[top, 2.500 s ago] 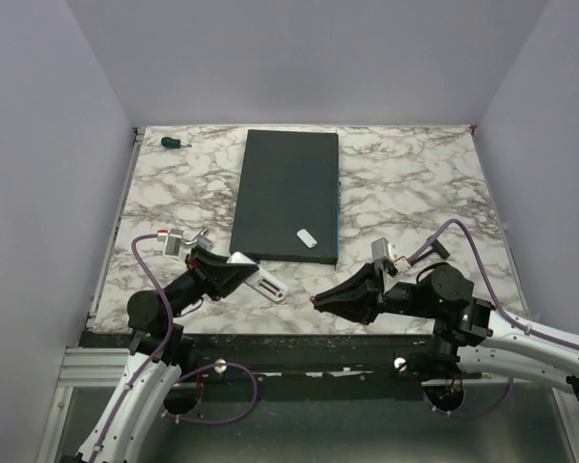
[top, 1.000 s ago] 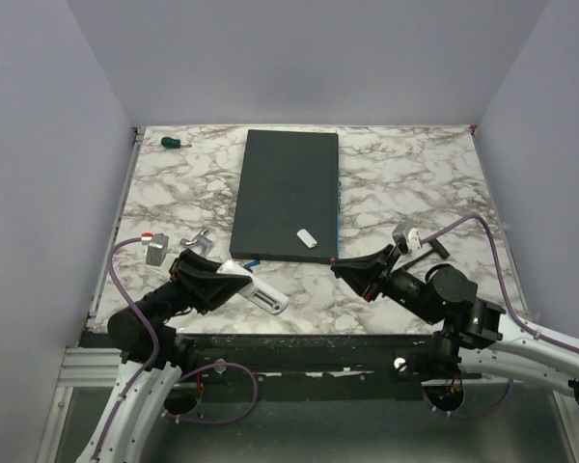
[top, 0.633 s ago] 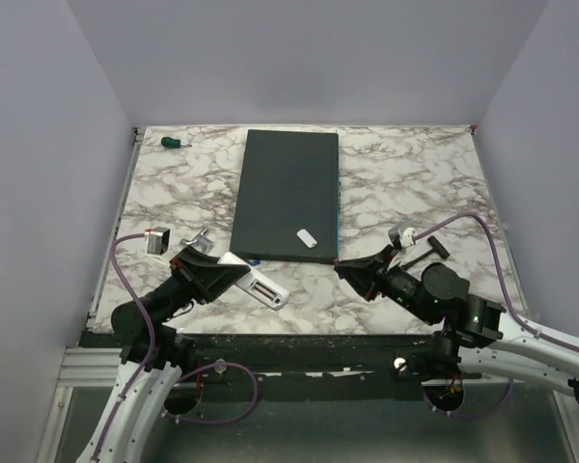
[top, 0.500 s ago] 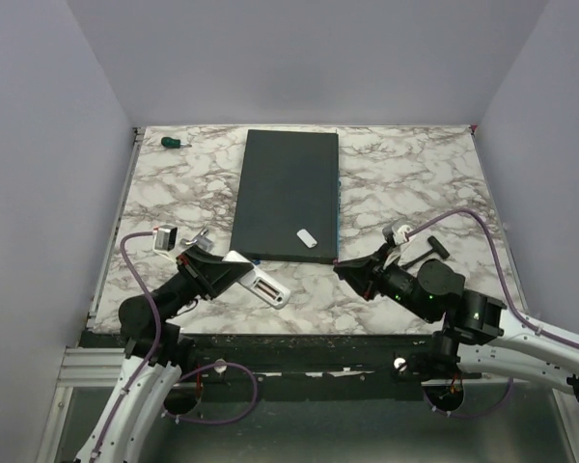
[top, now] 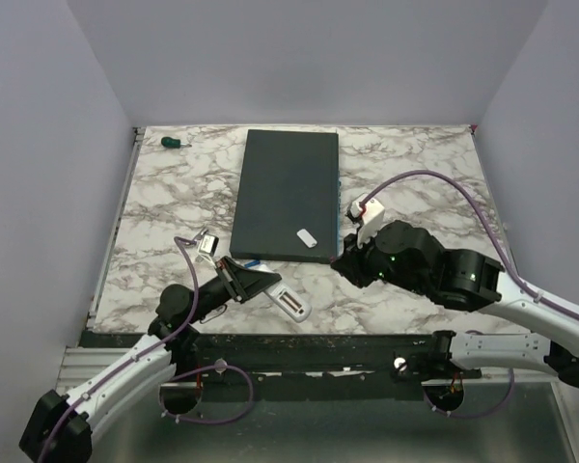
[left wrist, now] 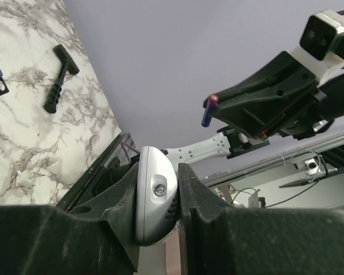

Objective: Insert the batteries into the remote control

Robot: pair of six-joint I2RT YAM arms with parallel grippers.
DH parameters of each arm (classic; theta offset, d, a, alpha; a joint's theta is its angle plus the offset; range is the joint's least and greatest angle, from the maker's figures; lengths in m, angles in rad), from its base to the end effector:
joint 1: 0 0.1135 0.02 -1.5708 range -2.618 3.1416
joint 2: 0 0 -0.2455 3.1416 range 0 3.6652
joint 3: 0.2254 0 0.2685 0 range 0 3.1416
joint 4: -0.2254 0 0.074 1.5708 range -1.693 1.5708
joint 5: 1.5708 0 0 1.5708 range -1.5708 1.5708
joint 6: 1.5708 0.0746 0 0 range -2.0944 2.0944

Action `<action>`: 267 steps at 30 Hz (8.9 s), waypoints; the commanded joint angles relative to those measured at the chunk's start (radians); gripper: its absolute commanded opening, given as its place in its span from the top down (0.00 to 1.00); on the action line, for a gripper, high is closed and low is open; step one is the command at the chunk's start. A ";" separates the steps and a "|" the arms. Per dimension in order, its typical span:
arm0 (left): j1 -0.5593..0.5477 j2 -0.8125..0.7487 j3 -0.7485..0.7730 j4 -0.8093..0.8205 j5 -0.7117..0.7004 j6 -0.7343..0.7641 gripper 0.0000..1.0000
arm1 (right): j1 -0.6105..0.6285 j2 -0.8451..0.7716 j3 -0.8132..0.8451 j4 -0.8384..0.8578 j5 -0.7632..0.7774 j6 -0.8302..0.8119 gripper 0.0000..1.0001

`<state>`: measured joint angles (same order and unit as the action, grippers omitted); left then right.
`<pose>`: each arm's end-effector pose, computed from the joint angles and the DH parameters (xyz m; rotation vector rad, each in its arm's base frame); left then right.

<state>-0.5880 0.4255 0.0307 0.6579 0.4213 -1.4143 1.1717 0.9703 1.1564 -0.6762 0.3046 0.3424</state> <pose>0.1480 -0.1353 0.2065 -0.2291 1.6137 -1.9062 0.1199 0.2267 0.3551 -0.6650 1.9879 0.6271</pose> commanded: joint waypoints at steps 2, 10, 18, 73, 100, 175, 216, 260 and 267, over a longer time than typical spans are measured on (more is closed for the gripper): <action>-0.064 0.165 -0.048 0.377 -0.133 0.035 1.00 | 0.005 0.067 0.115 -0.192 -0.107 0.018 0.99; -0.073 0.228 -0.035 0.426 -0.149 0.075 1.00 | 0.057 0.175 0.222 -0.244 -0.097 0.061 0.99; -0.073 0.187 -0.038 0.355 -0.174 0.071 1.00 | 0.130 0.273 0.223 -0.189 -0.100 0.025 0.99; -0.074 0.082 0.002 0.059 -0.203 0.014 1.00 | 0.133 0.477 0.232 -0.115 -0.119 -0.196 0.92; -0.073 0.087 -0.015 0.085 -0.210 0.012 1.00 | 0.132 0.462 0.215 -0.074 -0.137 -0.184 0.71; -0.072 0.122 -0.001 -0.023 -0.239 -0.039 1.00 | 0.132 -0.032 -0.401 0.488 -0.220 0.017 0.87; -0.073 0.128 -0.006 -0.012 -0.239 -0.045 1.00 | 0.132 0.003 -0.416 0.518 -0.138 0.035 0.92; -0.073 0.133 -0.009 -0.005 -0.242 -0.045 1.00 | 0.132 0.050 -0.399 0.546 -0.108 0.020 0.91; -0.074 0.132 -0.013 -0.004 -0.242 -0.045 1.00 | 0.132 0.065 -0.394 0.561 -0.112 0.016 0.91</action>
<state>-0.6567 0.5659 0.0273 0.6254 0.1978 -1.4441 1.2968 1.0206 0.7376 -0.1478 0.1715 0.3660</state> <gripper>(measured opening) 0.255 0.092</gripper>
